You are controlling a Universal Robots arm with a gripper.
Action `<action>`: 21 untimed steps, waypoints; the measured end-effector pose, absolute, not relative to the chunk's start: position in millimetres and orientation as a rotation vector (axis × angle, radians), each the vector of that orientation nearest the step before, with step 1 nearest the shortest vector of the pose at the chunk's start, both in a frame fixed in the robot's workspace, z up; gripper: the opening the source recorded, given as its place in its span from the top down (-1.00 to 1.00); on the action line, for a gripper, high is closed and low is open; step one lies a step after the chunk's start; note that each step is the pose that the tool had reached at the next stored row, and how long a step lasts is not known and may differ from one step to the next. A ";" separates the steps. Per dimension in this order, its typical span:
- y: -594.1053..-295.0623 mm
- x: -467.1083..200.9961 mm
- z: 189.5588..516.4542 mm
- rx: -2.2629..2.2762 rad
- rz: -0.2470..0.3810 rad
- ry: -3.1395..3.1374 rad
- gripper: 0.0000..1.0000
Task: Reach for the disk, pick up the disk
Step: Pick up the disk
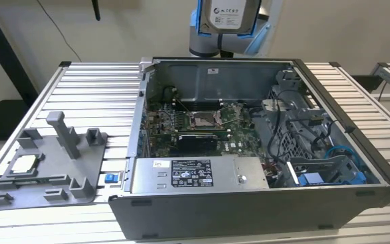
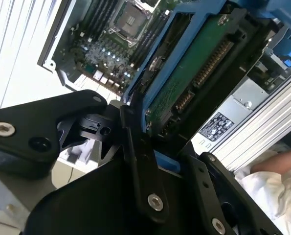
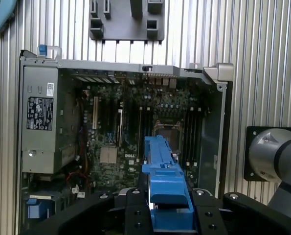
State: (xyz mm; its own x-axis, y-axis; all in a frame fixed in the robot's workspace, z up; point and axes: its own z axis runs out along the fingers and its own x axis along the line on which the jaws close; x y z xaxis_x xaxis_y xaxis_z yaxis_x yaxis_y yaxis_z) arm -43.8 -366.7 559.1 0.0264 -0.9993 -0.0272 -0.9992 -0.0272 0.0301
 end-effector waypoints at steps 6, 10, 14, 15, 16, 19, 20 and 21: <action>-366.7 -27.7 559.1 2.249 -0.064 -2.189 1.00; -366.7 -17.6 559.1 2.249 -0.064 -2.189 1.00; -366.7 -5.7 559.1 2.249 -0.064 -2.189 1.00; -366.7 -2.4 559.1 2.249 -0.064 -2.189 1.00; -366.6 0.8 559.0 2.249 -0.064 -2.189 1.00; -366.6 9.8 559.1 2.249 -0.064 -2.189 1.00; -366.7 12.2 559.1 2.249 -0.064 -2.189 1.00; -366.6 14.5 559.1 2.249 -0.064 -2.189 1.00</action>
